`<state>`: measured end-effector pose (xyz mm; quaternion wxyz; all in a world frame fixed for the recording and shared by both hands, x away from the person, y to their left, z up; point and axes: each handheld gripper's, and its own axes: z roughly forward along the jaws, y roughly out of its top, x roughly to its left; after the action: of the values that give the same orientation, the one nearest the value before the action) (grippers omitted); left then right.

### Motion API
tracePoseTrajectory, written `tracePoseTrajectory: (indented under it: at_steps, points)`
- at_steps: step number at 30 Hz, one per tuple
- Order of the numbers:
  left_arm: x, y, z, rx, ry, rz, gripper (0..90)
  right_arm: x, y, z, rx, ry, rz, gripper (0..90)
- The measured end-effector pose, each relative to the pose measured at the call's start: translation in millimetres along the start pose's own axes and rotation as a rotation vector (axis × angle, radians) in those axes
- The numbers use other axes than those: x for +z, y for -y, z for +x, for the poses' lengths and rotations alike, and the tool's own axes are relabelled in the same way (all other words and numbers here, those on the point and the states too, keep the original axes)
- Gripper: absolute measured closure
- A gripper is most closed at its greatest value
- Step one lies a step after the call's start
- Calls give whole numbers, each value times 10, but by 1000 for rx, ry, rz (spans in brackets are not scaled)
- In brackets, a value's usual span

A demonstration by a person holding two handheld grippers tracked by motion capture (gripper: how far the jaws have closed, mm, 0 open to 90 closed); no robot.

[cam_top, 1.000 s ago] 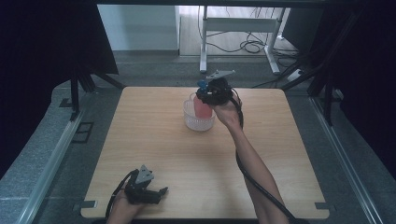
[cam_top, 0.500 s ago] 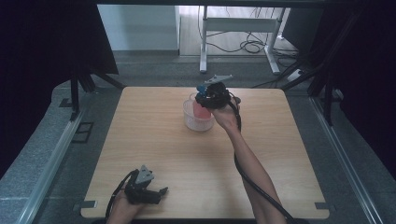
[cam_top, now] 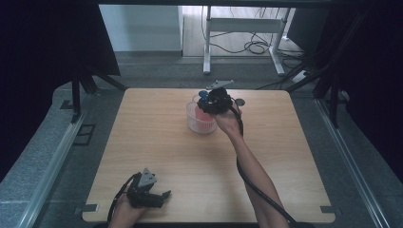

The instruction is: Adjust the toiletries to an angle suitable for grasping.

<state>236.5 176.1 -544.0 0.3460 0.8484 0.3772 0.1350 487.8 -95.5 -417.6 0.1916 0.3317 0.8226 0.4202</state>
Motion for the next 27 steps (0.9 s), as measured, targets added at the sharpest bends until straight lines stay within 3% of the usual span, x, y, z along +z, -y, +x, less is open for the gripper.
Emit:
tracePoseTrajectory:
  at_steps: [19, 27]
  points:
    - [-1, -1, -1, 1, 0, 1, 119, 147, 142, 0, 6, -10, 31, 530]
    - [1, -1, -1, 1, 1, 1, 119, 125, 197, -80, 65, -31, 25, 522]
